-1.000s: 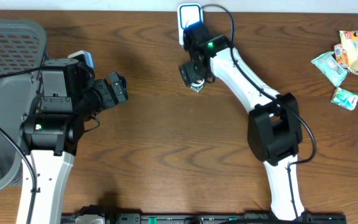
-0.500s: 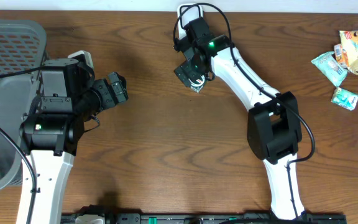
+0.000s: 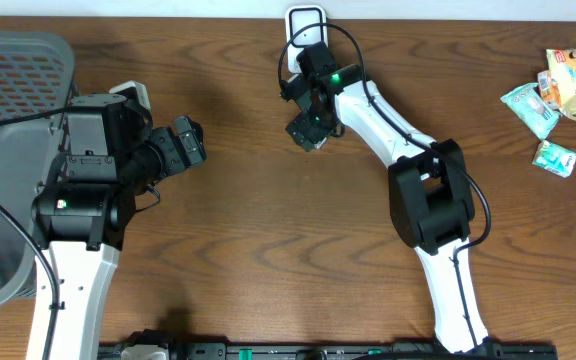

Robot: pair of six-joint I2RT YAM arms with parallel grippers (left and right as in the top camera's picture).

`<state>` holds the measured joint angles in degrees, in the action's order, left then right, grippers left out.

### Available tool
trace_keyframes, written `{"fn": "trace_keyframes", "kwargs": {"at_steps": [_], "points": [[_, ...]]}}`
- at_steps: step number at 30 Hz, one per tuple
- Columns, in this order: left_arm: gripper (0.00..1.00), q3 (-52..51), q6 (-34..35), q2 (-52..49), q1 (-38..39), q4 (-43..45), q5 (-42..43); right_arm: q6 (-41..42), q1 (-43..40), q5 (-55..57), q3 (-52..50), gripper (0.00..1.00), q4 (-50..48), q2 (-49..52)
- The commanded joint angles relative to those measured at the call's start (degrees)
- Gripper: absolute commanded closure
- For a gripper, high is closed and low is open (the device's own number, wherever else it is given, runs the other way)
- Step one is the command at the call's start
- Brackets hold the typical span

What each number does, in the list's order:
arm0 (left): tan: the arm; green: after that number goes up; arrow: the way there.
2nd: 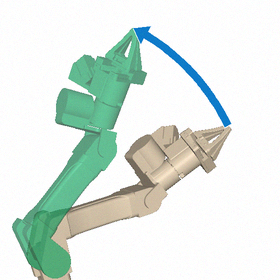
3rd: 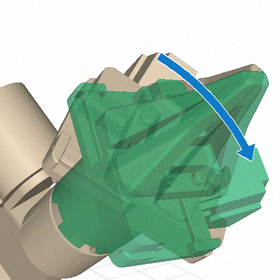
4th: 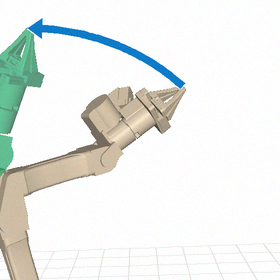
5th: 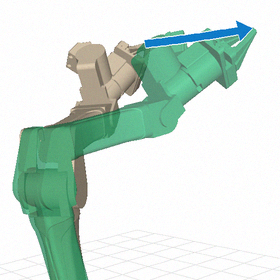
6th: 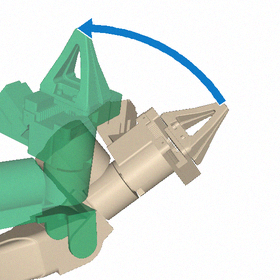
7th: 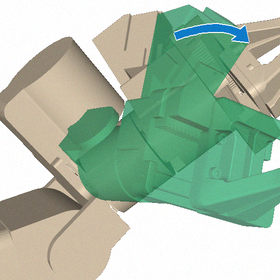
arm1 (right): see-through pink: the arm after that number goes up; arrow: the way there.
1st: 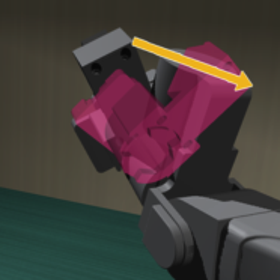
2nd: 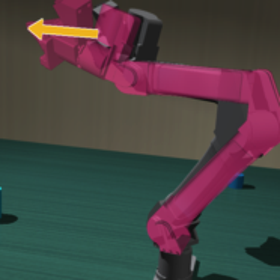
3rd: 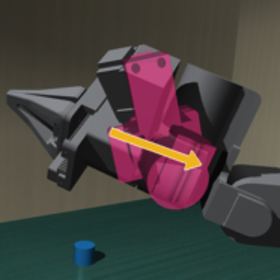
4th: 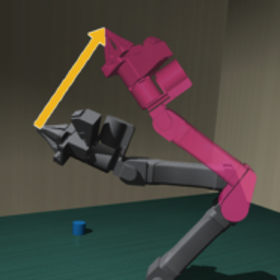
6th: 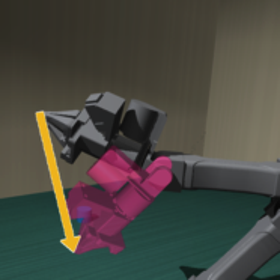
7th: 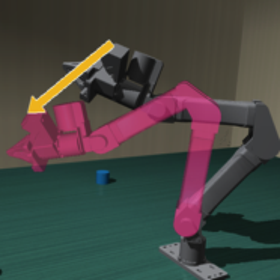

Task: Scan the item barcode
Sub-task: 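Lift the Zam-Buk tin off the table with the right gripper, then hold the Zam-Buk tin's barcode against the white scanner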

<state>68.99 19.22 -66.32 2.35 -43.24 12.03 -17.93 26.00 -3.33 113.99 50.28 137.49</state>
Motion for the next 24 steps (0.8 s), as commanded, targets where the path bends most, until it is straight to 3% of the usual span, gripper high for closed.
{"fn": "trace_keyframes", "kwargs": {"at_steps": [1, 7, 13, 14, 16, 24], "points": [[0.02, 0.9, -1.0, 0.0, -0.2, 0.0, -0.3, -1.2, -0.8, 1.2, 0.2, 0.18, 0.3, 1.2], [0.02, 0.9, -1.0, 0.0, -0.2, 0.0, -0.3, -1.2, -0.8, -0.6, 0.2, 0.32, 0.5, 1.2], [0.02, 0.9, -1.0, 0.0, -0.2, 0.0, -0.3, -0.8, -0.8, -4.5, 0.2, 0.28, 0.0, 1.2], [0.02, 0.9, -1.0, 0.0, -0.2, 0.0, -0.3, -0.8, -0.8, -4.5, 0.2, 0.21, -0.4, 1.2], [0.02, 0.9, -1.0, 0.0, -0.2, 0.0, -0.3, -0.8, -0.8, -4.5, 0.2, 0.18, -0.8, 1.2], [0.02, 0.9, -1.0, 0.0, -0.2, 0.0, -0.3, -2.5, -0.8, -4.5, 0.2, 0.2, -1.5, 1.9]]}}
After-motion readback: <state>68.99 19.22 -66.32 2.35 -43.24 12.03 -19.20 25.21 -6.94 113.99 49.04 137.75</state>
